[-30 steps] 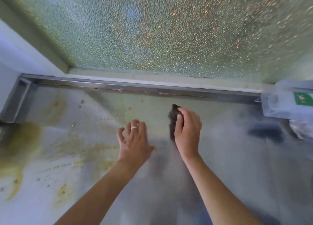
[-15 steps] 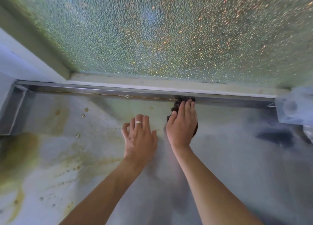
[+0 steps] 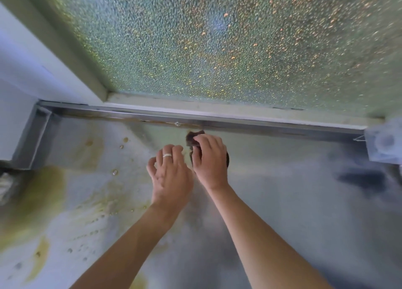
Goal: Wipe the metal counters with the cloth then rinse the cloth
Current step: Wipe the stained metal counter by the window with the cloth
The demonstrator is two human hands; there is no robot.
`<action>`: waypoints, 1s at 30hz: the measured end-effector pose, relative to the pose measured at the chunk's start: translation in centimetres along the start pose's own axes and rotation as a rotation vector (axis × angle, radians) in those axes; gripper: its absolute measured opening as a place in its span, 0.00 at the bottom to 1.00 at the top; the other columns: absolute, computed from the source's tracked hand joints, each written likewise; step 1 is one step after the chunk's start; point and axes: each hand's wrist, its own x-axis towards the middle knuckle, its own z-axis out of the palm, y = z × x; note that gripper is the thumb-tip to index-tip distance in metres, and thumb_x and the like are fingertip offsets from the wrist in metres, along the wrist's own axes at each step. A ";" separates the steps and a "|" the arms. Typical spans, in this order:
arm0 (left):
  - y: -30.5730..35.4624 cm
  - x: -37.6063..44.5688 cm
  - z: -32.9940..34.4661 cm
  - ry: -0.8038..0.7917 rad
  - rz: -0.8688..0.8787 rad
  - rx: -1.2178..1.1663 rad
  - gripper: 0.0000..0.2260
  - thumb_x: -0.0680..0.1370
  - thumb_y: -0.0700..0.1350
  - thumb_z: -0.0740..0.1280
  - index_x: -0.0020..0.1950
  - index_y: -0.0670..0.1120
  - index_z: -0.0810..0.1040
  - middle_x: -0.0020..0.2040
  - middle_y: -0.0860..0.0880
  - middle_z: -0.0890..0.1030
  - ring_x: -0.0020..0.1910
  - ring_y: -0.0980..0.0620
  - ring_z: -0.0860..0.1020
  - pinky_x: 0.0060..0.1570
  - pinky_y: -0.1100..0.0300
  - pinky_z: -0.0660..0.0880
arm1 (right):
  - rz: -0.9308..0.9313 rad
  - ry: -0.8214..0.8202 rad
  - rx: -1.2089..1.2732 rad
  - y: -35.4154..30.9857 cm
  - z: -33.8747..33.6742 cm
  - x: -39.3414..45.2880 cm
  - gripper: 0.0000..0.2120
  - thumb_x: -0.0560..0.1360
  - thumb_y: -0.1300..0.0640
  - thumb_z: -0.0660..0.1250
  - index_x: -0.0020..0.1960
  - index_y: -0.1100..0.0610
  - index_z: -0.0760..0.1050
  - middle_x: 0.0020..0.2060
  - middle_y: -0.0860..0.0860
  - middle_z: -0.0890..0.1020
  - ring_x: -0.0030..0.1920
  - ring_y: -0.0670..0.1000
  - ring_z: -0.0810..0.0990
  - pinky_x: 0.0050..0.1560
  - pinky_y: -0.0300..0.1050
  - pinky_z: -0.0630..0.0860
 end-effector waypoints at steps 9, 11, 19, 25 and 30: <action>-0.6 0.0 -0.2 -0.031 0.013 -0.006 0.17 0.71 0.41 0.68 0.59 0.46 0.74 0.54 0.47 0.74 0.53 0.45 0.75 0.58 0.46 0.68 | 0.189 0.081 -0.302 6.7 -3.7 -1.8 0.17 0.80 0.56 0.62 0.65 0.61 0.78 0.65 0.58 0.78 0.67 0.64 0.75 0.68 0.60 0.71; -0.9 0.1 -0.2 -0.038 -0.005 -0.006 0.16 0.71 0.41 0.68 0.59 0.46 0.74 0.54 0.47 0.74 0.53 0.46 0.75 0.59 0.46 0.69 | 0.135 0.038 -0.272 6.4 -2.9 -1.0 0.18 0.80 0.57 0.60 0.66 0.62 0.77 0.64 0.58 0.79 0.67 0.63 0.76 0.69 0.58 0.71; -2.6 0.4 0.3 -0.048 -0.035 -0.010 0.17 0.71 0.42 0.67 0.59 0.48 0.73 0.53 0.49 0.74 0.53 0.47 0.74 0.58 0.48 0.68 | 0.086 -0.040 -0.142 0.0 1.1 1.0 0.18 0.79 0.58 0.61 0.65 0.62 0.78 0.62 0.56 0.80 0.65 0.61 0.76 0.68 0.56 0.72; -3.6 0.5 0.0 -0.039 -0.033 -0.012 0.16 0.73 0.42 0.66 0.60 0.48 0.73 0.54 0.49 0.74 0.53 0.47 0.73 0.58 0.49 0.67 | 0.073 -0.056 -0.085 -1.7 2.3 1.4 0.17 0.77 0.59 0.62 0.64 0.60 0.78 0.62 0.54 0.80 0.65 0.59 0.77 0.69 0.54 0.71; -3.9 0.0 -0.3 -0.048 -0.057 -0.023 0.15 0.72 0.40 0.66 0.59 0.47 0.73 0.54 0.49 0.74 0.53 0.48 0.74 0.59 0.48 0.69 | 0.007 -0.113 0.026 -3.4 3.5 2.2 0.16 0.76 0.61 0.64 0.62 0.60 0.80 0.59 0.53 0.82 0.62 0.58 0.78 0.67 0.54 0.73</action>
